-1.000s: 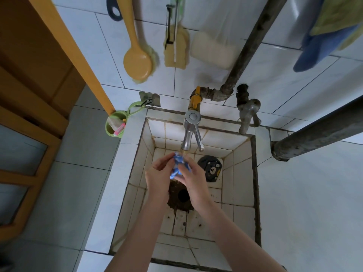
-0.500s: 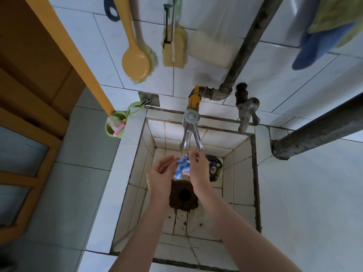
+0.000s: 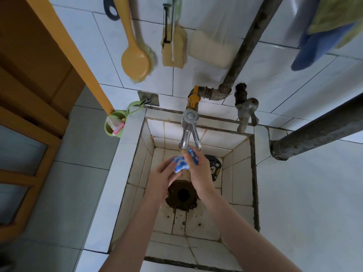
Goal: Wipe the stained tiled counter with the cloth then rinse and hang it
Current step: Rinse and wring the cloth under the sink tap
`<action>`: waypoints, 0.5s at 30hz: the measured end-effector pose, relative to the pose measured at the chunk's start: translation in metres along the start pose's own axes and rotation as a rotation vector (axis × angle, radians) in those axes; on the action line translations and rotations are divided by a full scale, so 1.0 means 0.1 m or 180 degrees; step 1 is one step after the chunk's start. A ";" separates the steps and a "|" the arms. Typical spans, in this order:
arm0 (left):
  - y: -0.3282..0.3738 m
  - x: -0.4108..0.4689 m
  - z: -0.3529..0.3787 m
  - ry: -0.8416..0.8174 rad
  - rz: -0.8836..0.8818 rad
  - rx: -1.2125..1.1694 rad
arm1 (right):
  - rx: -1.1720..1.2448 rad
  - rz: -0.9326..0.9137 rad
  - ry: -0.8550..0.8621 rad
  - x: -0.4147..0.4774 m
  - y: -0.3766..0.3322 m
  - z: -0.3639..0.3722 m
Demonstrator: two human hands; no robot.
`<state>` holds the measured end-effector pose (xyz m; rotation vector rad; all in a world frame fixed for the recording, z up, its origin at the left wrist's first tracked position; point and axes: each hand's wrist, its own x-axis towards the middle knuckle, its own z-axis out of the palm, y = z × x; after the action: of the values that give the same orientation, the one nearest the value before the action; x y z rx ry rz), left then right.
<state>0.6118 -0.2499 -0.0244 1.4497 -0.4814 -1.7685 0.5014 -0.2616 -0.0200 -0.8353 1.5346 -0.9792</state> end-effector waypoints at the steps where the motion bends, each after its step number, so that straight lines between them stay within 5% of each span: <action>1: 0.00 0.02 -0.01 0.0062 0.0134 0.0184 | -0.0152 -0.0104 -0.0090 -0.02 0.03 0.00; 6: 0.01 0.01 0.01 0.0420 0.0427 0.0455 | 0.0590 -0.0007 -0.0810 -0.19 0.15 0.12; 15: 0.02 -0.02 0.07 0.0665 0.0675 0.0493 | 0.0774 0.0296 0.0034 -0.04 0.12 0.32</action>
<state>0.6061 -0.2510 -0.0203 1.6063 -0.6474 -1.4220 0.5331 -0.2579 -0.0317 -0.5832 1.4162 -1.0776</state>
